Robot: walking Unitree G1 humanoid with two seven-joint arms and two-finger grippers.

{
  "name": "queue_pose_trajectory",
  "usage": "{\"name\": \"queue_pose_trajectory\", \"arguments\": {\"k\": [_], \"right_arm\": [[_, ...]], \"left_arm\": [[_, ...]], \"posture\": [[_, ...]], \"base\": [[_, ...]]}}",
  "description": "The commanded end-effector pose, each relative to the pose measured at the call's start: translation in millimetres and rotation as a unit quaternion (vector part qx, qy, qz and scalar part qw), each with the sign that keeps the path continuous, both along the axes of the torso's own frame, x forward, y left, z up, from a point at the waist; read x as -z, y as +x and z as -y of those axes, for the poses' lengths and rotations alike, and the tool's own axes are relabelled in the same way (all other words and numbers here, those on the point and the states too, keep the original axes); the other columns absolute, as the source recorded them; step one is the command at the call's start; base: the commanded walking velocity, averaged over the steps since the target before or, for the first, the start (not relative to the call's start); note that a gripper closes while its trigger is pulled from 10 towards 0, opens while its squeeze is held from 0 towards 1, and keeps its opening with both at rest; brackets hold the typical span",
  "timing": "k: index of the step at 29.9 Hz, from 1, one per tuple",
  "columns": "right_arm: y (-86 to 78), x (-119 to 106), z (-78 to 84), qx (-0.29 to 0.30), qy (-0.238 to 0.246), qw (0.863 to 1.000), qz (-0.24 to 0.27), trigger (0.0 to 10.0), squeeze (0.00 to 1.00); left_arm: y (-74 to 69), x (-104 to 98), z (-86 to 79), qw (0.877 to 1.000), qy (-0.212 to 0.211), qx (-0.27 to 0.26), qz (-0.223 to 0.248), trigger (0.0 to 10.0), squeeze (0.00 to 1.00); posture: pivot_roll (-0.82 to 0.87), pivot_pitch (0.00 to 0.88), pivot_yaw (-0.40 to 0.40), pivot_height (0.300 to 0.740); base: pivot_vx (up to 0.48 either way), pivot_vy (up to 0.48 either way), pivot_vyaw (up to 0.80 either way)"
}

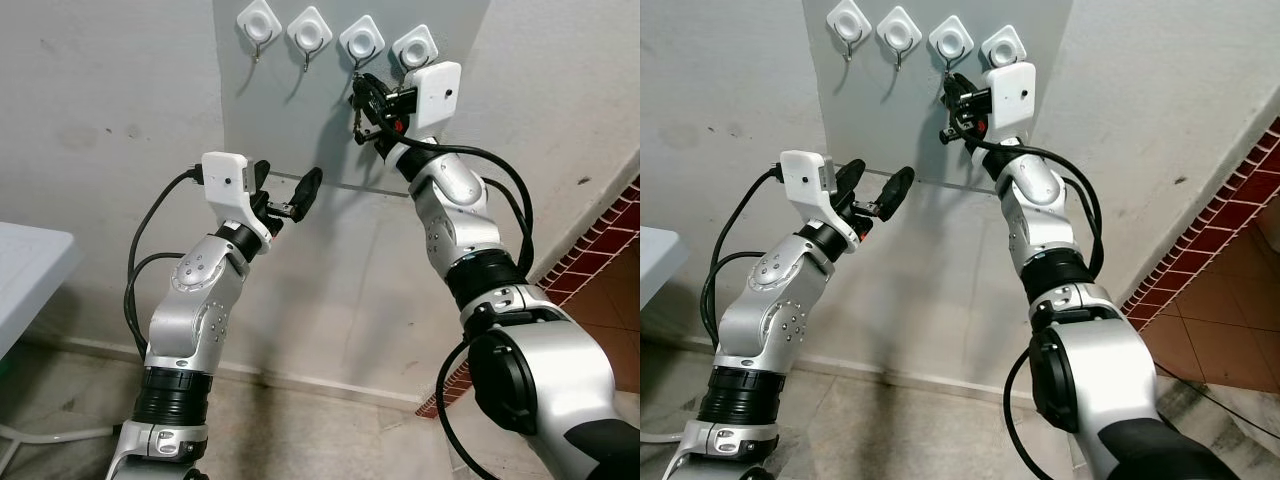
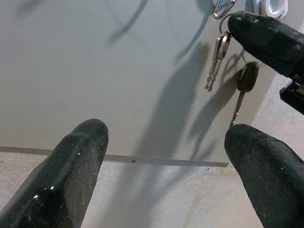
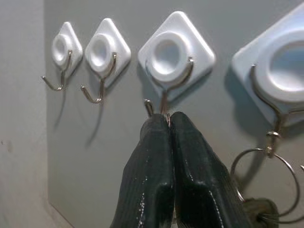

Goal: Hang keys on a hook

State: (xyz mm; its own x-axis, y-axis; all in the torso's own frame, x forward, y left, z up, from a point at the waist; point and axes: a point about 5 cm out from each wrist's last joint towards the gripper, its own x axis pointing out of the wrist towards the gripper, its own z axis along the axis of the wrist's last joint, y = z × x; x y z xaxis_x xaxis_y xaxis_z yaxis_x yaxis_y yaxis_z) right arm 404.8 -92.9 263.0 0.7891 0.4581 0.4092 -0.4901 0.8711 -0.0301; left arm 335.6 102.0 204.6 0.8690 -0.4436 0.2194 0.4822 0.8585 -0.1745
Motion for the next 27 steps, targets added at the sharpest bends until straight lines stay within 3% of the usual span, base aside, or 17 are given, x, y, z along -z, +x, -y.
{"name": "queue_pose_trajectory", "arguments": {"k": [1, 6, 19, 27], "right_arm": [[-0.2, -11, 0.3, -0.006, 0.011, 1.000, 0.021, 10.0, 0.00], [-2.1, -18, -0.2, -0.013, 0.021, 0.999, 0.041, 10.0, 0.00], [-5.0, -22, -6.6, -0.028, -0.009, 0.997, 0.068, 10.0, 0.00], [-3.9, -23, -4.9, -0.020, -0.003, 0.998, 0.065, 10.0, 0.00]], "left_arm": [[-1.9, -6, 2.7, 1.000, -0.003, 0.005, 0.008, 10.0, 0.00], [-1.9, -6, 3.4, 1.000, -0.003, 0.006, 0.008, 10.0, 0.00], [-1.8, -6, 3.1, 1.000, -0.006, 0.006, 0.007, 10.0, 0.00], [-2.4, -6, 2.9, 1.000, -0.006, 0.005, 0.006, 10.0, 0.00]], "posture": [[0.03, 0.027, -0.093, 0.740], [0.03, 0.027, -0.093, 0.740], [0.03, 0.030, -0.094, 0.740], [0.03, 0.030, -0.095, 0.740]], "base": [[0.000, 0.000, 0.00], [0.000, 0.000, 0.00], [0.000, 0.000, 0.00], [0.000, 0.000, 0.00]]}}
